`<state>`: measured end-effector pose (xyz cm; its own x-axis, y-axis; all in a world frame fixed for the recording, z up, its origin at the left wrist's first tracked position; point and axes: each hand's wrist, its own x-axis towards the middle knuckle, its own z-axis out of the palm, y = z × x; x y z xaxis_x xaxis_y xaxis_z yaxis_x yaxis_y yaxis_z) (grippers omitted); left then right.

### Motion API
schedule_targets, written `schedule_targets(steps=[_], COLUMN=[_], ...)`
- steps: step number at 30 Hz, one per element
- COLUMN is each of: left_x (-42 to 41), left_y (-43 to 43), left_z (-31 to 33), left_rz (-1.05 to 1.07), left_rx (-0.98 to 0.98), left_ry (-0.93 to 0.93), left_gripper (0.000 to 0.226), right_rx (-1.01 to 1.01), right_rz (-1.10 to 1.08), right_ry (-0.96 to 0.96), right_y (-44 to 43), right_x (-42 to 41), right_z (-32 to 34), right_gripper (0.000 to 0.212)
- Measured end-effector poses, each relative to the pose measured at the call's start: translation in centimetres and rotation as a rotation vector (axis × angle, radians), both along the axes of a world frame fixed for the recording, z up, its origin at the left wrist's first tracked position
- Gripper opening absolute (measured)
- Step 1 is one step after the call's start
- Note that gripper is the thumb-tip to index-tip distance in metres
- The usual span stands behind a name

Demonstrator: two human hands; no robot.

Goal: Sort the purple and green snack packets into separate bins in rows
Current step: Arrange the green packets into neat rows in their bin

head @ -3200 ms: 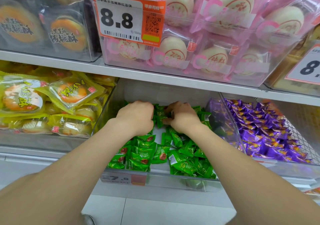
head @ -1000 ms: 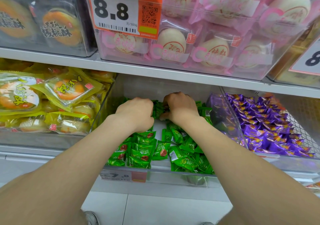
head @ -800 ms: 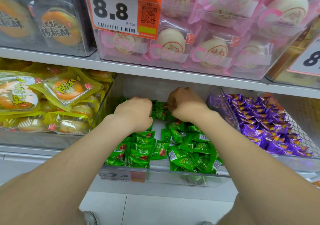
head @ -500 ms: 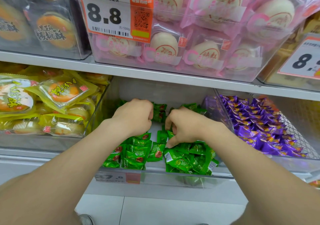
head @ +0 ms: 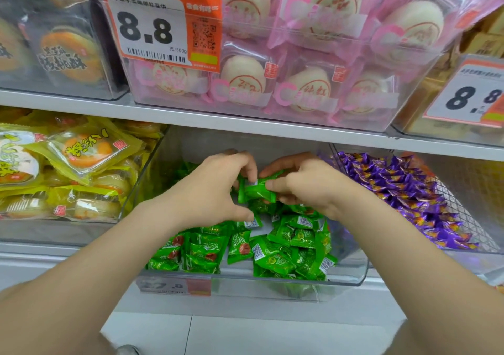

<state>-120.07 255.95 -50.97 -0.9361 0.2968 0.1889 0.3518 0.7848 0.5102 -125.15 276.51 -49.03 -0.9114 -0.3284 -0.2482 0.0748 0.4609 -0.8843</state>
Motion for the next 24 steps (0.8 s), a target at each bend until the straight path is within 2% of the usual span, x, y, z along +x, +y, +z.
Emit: schedule_targets(steps=[2, 3, 5, 6, 9, 11, 15, 18, 24], left_x=[0.0, -0.1, -0.3, -0.5, -1.1, -1.4, -1.8, -1.8, -1.3], left_y=[-0.1, -0.2, -0.5, -0.7, -1.2, -1.4, -1.6, -2.3, -2.6], left_z=[-0.1, -0.2, -0.2, -0.3, -0.5, -0.6, -1.2, -1.7, -2.0], left_rz=[0.024, 0.043, 0.067, 0.075, 0.084, 0.095, 0.217, 0.308, 0.305], left_rx=[0.043, 0.064, 0.065, 0.044, -0.031, -0.040, -0.047, -0.171, -0.306], left_ry=[0.080, 0.103, 0.139, 0.150, 0.115, 0.084, 0.060, 0.004, -0.105], left_gripper=[0.041, 0.033, 0.020, 0.015, 0.008, 0.009, 0.016, 0.018, 0.025], right_rx=[-0.261, -0.313, -0.306, -0.237, 0.146, 0.351, 0.499, 0.714, 0.780], right_rz=[-0.066, -0.078, -0.058, -0.017, 0.184, 0.236, 0.184, 0.195, 0.225], right_ry=[-0.294, -0.335, -0.267, -0.152, 0.425, 0.615, 0.599, 0.634, 0.593], right_y=[-0.4, -0.5, -0.7, -0.7, -0.7, -1.1, -1.8, -2.3, -4.7], right_x=[0.3, 0.3, 0.3, 0.3, 0.1, -0.3, -1.3, -2.0, -2.8], right_z=[0.1, 0.0, -0.2, -0.2, -0.7, -1.0, -2.0, -3.3, -5.4], right_gripper=[0.024, 0.023, 0.018, 0.018, 0.026, 0.027, 0.027, 0.031, 0.033])
